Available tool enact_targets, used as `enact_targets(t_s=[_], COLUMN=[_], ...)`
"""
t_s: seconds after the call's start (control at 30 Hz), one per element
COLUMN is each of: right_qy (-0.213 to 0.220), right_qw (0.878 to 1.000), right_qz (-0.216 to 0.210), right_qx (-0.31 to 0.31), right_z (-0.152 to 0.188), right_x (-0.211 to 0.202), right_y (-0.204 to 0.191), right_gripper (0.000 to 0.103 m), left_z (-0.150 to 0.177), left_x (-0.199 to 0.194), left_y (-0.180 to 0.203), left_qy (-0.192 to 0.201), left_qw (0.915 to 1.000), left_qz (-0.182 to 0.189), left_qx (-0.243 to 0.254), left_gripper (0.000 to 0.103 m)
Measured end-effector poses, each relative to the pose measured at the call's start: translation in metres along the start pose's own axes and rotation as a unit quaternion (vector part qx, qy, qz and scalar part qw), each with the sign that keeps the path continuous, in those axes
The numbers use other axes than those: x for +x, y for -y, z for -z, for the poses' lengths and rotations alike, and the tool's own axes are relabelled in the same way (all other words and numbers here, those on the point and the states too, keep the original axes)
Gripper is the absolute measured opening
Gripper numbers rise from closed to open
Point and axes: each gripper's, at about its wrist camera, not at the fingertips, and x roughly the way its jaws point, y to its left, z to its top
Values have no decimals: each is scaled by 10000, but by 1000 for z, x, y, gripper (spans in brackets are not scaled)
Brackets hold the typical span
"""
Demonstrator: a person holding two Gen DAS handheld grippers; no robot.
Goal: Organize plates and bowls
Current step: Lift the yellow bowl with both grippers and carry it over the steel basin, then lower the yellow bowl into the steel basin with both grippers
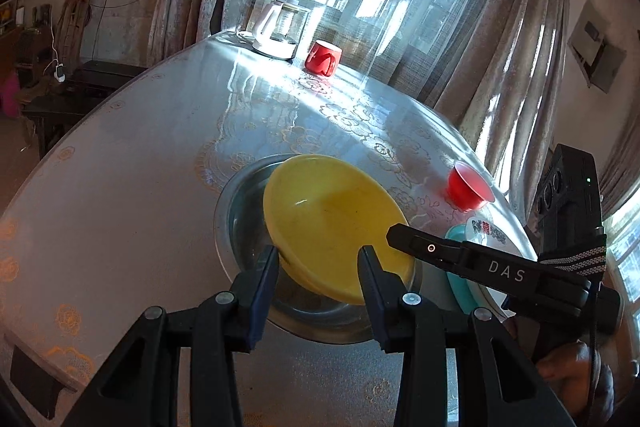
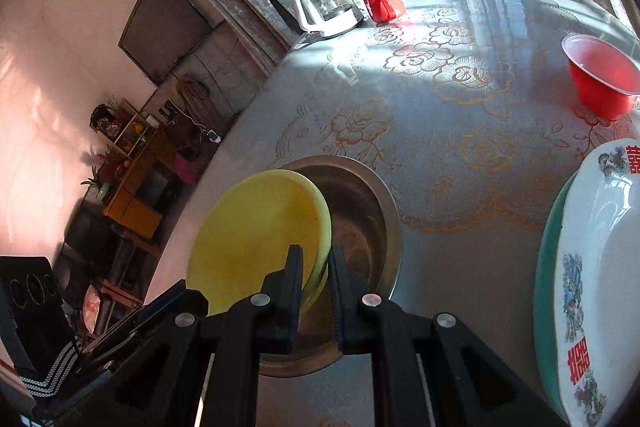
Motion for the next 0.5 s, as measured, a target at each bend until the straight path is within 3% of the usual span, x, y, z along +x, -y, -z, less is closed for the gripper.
enact_targets(t_s=[0.5], right_qy=[-145], right_qw=[9983], right_qz=[454], right_qx=[-328], right_z=[3], right_x=[13], right_y=[0], right_gripper=[13], left_z=[3], left_x=[25], left_y=[-10], left_qy=[-274], left_qw=[9996], left_qz=[29], left_qx=[-95], left_gripper=[40])
